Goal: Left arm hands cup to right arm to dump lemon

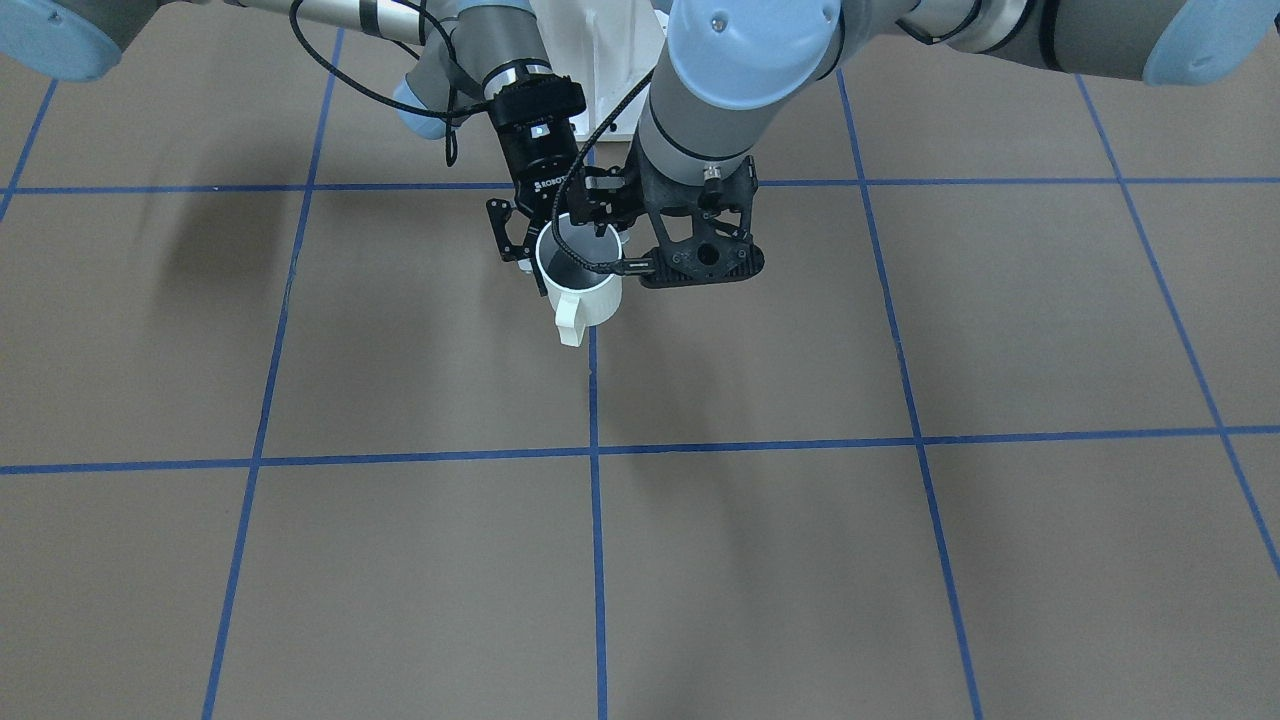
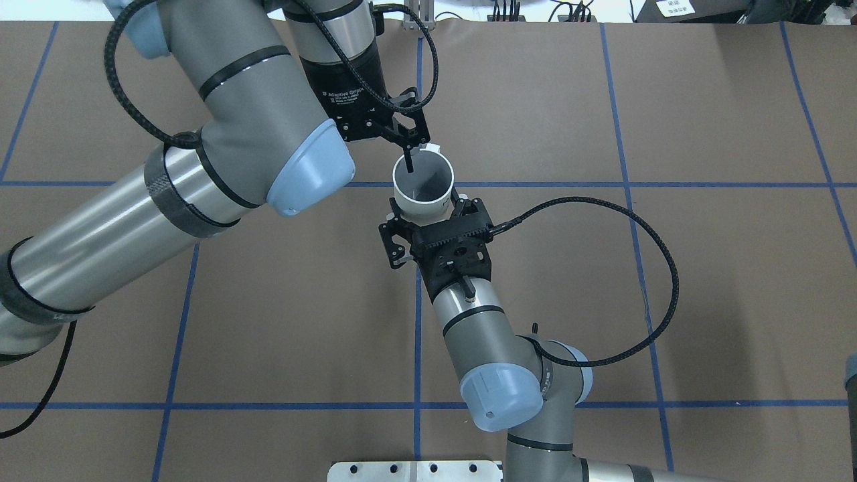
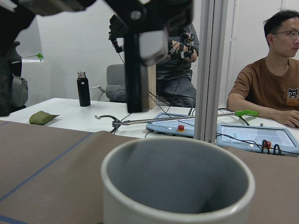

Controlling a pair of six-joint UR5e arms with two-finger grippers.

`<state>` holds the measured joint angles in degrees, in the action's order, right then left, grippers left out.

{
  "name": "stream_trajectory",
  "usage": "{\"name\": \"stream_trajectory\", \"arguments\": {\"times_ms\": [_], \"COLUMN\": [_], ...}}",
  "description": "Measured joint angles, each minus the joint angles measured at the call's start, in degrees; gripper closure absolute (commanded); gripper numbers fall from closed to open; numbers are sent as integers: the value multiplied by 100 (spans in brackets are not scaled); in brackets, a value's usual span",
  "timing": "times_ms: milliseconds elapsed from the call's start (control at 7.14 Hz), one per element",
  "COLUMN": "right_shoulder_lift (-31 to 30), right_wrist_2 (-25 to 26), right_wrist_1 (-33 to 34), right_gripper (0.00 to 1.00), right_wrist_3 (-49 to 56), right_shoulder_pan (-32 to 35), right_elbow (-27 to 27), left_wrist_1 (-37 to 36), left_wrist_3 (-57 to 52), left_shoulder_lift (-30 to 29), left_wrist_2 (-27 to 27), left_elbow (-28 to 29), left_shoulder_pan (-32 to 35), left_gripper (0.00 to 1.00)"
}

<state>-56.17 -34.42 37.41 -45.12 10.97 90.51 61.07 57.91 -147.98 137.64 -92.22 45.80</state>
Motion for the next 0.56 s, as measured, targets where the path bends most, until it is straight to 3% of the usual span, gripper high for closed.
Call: {"name": "stream_trajectory", "arguments": {"times_ms": [420, 560], "right_shoulder_lift": [-20, -12], "right_wrist_2": [267, 290], "right_wrist_1": [-18, -24], "right_gripper": [62, 62], "right_wrist_3": [47, 63], "right_shoulder_pan": [-282, -314], "right_elbow": [3, 7], "left_wrist_1": [143, 237], "left_wrist_3": [49, 59], "left_shoulder_lift": [14, 12], "left_wrist_2": [-45, -80], "left_elbow": [105, 194], "left_shoulder_pan": [-54, -71], "left_gripper": [14, 22]}}
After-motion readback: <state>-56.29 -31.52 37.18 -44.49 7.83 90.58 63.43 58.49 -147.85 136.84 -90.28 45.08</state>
